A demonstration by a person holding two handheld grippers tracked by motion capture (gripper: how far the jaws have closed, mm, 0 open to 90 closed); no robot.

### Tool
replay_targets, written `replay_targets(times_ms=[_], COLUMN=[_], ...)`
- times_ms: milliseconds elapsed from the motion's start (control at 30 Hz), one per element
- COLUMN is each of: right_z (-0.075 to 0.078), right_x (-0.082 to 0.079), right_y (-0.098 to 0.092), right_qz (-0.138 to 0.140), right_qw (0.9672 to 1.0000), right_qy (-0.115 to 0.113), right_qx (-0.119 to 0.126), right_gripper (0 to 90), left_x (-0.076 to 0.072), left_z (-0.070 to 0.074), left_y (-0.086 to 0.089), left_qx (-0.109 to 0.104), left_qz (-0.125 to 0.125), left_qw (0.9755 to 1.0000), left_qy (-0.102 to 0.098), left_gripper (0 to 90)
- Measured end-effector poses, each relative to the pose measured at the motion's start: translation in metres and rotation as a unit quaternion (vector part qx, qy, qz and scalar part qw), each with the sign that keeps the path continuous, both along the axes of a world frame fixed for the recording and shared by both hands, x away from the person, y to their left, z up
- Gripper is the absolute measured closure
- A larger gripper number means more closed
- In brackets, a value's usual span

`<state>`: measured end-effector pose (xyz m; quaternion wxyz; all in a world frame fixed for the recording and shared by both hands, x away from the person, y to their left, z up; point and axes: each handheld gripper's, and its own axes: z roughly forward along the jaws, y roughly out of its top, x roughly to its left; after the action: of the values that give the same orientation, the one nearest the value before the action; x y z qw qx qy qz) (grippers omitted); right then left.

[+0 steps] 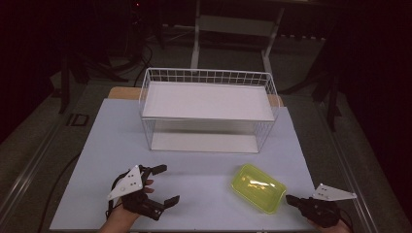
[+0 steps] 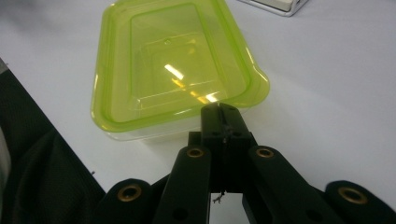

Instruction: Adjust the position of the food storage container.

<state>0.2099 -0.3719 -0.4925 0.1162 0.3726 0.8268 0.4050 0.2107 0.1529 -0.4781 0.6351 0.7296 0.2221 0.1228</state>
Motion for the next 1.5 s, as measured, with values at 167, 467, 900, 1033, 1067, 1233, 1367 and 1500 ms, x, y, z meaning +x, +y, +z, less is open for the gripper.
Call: replay_targets(times_ms=[167,467,900,1033,1067,1233,1367,1500], right_z=[-0.002,-0.002,-0.001,-0.001,-0.001,0.0,0.001,0.003], right_x=[0.007,0.025,0.051,0.06,0.062,0.072,0.078,0.083], right_y=[0.006,0.016,0.041,0.049,0.052,0.065,0.074,0.08], right_qz=[0.008,0.014,0.036,0.046,0.049,0.058,0.069,0.071], right_qw=[0.9999,0.9999,0.9992,0.9988,0.9986,0.9979,0.9969,0.9968], right_qy=[-0.001,-0.005,-0.008,-0.006,-0.007,-0.01,-0.014,-0.022], right_qx=[-0.009,-0.007,-0.015,-0.016,-0.019,-0.028,-0.036,-0.029], right_gripper=[90.0,90.0,90.0,90.0,90.0,90.0,90.0,90.0], left_x=[-0.001,-0.001,-0.001,-0.001,-0.001,-0.001,-0.001,-0.001], left_z=[0.0,-0.001,-0.002,-0.002,-0.002,-0.002,-0.002,-0.003], left_y=[-0.001,-0.002,-0.002,-0.003,-0.003,-0.003,-0.003,-0.003], left_qx=[0.002,0.0,0.001,0.0,0.0,0.0,0.001,0.0], left_qz=[-0.002,-0.005,-0.006,-0.006,-0.006,-0.006,-0.006,-0.005], left_qw=[1.0,1.0,1.0,1.0,1.0,1.0,1.0,1.0], left_qy=[-0.002,0.002,0.003,0.002,0.003,0.004,0.002,0.004], left_gripper=[1.0,1.0,1.0,1.0,1.0,1.0,1.0,1.0])
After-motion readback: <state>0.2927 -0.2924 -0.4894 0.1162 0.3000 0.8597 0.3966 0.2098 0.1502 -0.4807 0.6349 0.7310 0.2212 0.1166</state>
